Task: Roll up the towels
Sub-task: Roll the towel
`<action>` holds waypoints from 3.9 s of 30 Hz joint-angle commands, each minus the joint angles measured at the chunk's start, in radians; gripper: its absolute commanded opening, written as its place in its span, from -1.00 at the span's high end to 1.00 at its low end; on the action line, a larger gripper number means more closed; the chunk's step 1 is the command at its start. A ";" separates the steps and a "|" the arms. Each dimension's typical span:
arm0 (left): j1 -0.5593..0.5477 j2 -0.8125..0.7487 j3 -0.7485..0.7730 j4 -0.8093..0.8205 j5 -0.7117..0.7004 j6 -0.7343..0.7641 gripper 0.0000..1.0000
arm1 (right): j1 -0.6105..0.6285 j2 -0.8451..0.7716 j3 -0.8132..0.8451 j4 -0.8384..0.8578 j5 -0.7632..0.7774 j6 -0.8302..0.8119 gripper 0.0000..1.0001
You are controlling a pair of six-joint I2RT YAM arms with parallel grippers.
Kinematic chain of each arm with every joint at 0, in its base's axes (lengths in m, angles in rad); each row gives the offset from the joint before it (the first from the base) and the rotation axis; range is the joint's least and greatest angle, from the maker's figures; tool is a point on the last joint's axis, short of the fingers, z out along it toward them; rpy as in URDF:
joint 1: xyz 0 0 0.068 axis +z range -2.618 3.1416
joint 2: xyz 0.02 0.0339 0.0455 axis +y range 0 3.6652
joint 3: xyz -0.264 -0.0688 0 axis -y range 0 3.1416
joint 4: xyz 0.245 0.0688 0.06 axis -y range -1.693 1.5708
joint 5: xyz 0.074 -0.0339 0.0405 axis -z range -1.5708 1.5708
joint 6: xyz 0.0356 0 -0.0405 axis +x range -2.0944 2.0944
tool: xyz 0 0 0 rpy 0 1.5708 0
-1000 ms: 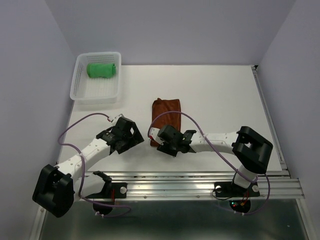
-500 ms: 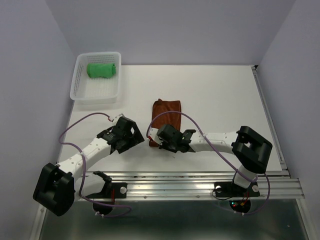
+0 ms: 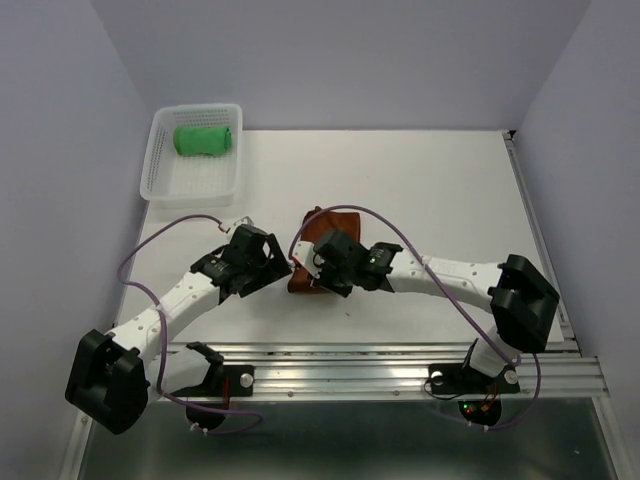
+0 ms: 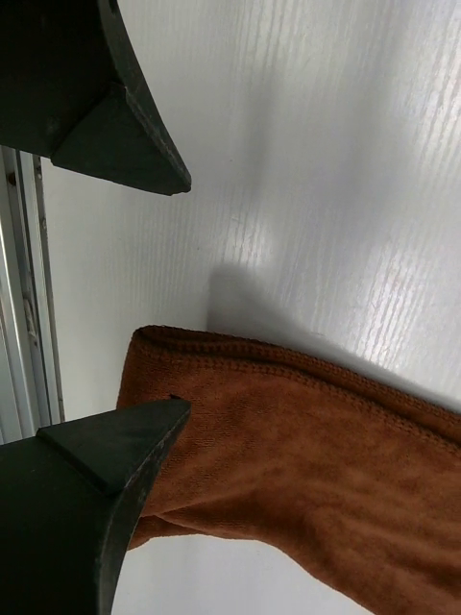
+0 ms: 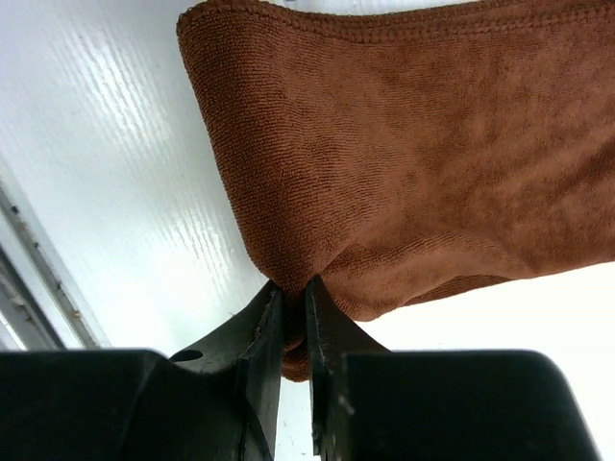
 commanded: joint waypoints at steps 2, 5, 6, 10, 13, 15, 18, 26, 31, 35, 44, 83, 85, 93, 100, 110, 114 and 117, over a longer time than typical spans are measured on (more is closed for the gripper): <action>-0.002 -0.013 0.061 -0.021 -0.025 0.017 -0.98 | -0.105 0.021 0.103 -0.035 -0.229 0.012 0.67; -0.002 -0.011 0.080 -0.031 -0.045 0.017 -0.98 | -0.153 0.048 0.133 -0.061 -0.343 0.017 0.70; -0.002 -0.011 0.089 -0.028 -0.040 0.025 -0.98 | -0.180 0.056 0.138 -0.061 -0.369 0.019 0.70; -0.002 -0.011 0.097 -0.008 -0.016 0.043 -0.98 | -0.233 0.112 0.156 -0.086 -0.509 0.003 0.70; -0.002 -0.008 0.095 0.005 -0.005 0.057 -0.98 | -0.260 0.146 0.170 -0.098 -0.563 0.002 0.72; -0.002 -0.007 0.088 0.030 0.022 0.080 -0.98 | -0.293 0.176 0.183 -0.101 -0.603 0.008 0.73; -0.003 -0.010 0.066 0.062 0.062 0.100 -0.98 | -0.313 0.203 0.201 -0.132 -0.614 -0.006 0.74; -0.002 0.018 0.052 0.068 0.085 0.099 -0.98 | -0.288 0.162 0.092 -0.164 -0.670 -0.018 0.72; -0.002 0.035 0.060 0.065 0.088 0.099 -0.98 | -0.260 0.143 0.031 -0.118 -0.618 0.063 0.71; -0.002 0.029 0.054 0.061 0.108 0.102 -0.98 | -0.260 0.117 0.009 -0.074 -0.630 0.144 0.75; -0.005 0.018 -0.004 0.104 0.240 0.123 -0.98 | -0.260 0.162 0.032 -0.049 -0.684 0.252 0.80; -0.057 0.174 -0.046 0.381 0.187 0.160 -0.67 | -0.468 0.383 0.130 -0.037 -0.887 0.517 0.99; -0.057 0.183 -0.052 0.381 0.187 0.163 -0.67 | -0.468 0.389 0.133 -0.038 -0.879 0.519 0.99; -0.051 0.239 -0.026 0.384 0.139 0.154 -0.50 | -0.468 0.401 0.144 -0.046 -0.880 0.508 0.99; -0.026 0.291 0.008 0.424 0.168 0.155 -0.50 | -0.468 0.424 0.160 -0.067 -0.861 0.485 0.98; 0.018 0.352 0.028 0.456 0.187 0.138 -0.19 | -0.468 0.453 0.225 -0.104 -0.807 0.466 0.99; 0.020 0.407 0.058 0.458 0.181 0.135 -0.08 | -0.468 0.461 0.245 -0.118 -0.796 0.450 0.95; 0.020 0.447 0.094 0.447 0.159 0.135 -0.08 | -0.468 0.459 0.255 -0.138 -0.793 0.428 0.93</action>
